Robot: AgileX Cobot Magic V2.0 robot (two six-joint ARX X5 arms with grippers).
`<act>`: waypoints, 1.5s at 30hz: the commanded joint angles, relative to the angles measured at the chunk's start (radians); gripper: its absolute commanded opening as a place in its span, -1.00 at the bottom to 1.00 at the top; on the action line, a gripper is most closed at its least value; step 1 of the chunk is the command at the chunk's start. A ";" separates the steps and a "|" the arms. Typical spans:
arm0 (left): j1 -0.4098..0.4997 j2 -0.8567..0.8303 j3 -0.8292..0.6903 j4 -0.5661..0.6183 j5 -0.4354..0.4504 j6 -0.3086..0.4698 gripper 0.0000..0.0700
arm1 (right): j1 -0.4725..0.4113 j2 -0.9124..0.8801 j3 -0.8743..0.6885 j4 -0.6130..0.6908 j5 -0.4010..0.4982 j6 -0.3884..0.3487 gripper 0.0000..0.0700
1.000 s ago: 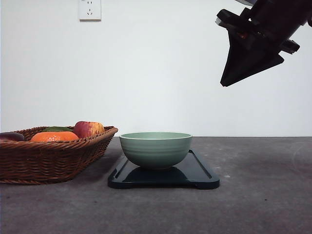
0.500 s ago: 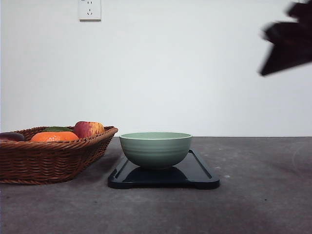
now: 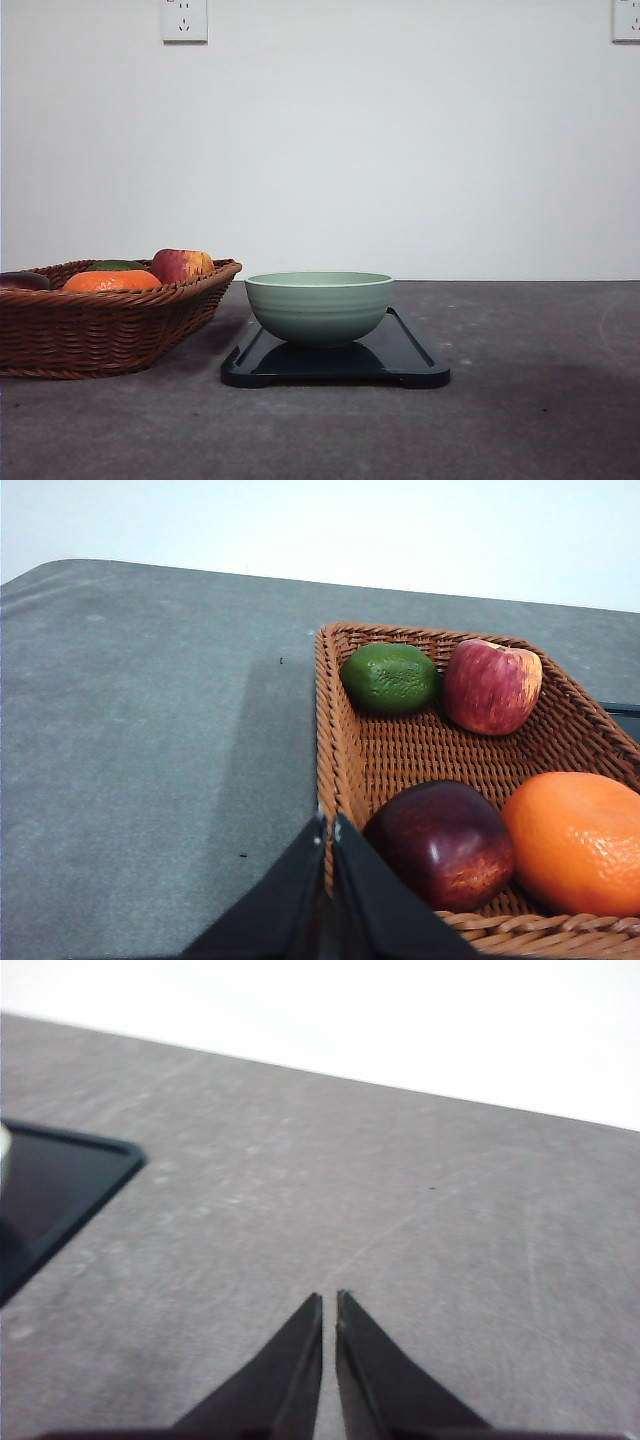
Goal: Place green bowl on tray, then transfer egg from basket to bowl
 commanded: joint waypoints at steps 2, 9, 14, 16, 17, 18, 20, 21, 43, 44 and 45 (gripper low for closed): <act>0.002 0.000 -0.019 -0.006 -0.005 0.010 -1.00 | -0.015 -0.074 -0.010 -0.060 0.006 0.029 -0.96; 0.002 0.000 -0.019 -0.006 -0.005 0.010 -1.00 | -0.042 -0.147 -0.010 -0.106 0.034 0.029 -0.96; 0.002 0.000 -0.019 -0.006 -0.005 0.010 -1.00 | -0.042 -0.147 -0.010 -0.106 0.031 0.029 -0.96; 0.002 0.000 -0.019 -0.006 -0.005 0.010 -1.00 | -0.044 -0.147 -0.010 -0.100 0.031 0.029 -0.96; 0.002 0.000 -0.019 -0.006 -0.005 0.010 -1.00 | -0.044 -0.147 -0.010 -0.099 0.031 0.029 -0.96; 0.002 0.000 -0.019 -0.006 -0.005 0.010 -1.00 | -0.044 -0.147 -0.010 -0.100 0.031 0.029 -0.96; 0.002 0.000 -0.019 -0.006 -0.005 0.010 -1.00 | -0.044 -0.147 -0.010 -0.100 0.031 0.029 -0.96; 0.002 0.000 -0.019 -0.006 -0.005 0.010 -1.00 | -0.044 -0.147 -0.010 -0.100 0.031 0.029 -0.96; 0.002 0.000 -0.019 -0.006 -0.005 0.010 -1.00 | -0.044 -0.147 -0.010 -0.100 0.031 0.029 -0.96; 0.002 0.000 -0.019 -0.006 -0.005 0.010 -1.00 | -0.044 -0.147 -0.010 -0.100 0.031 0.029 -0.96; 0.002 0.000 -0.019 -0.006 -0.005 0.010 -1.00 | -0.044 -0.147 -0.010 -0.100 0.031 0.029 -0.96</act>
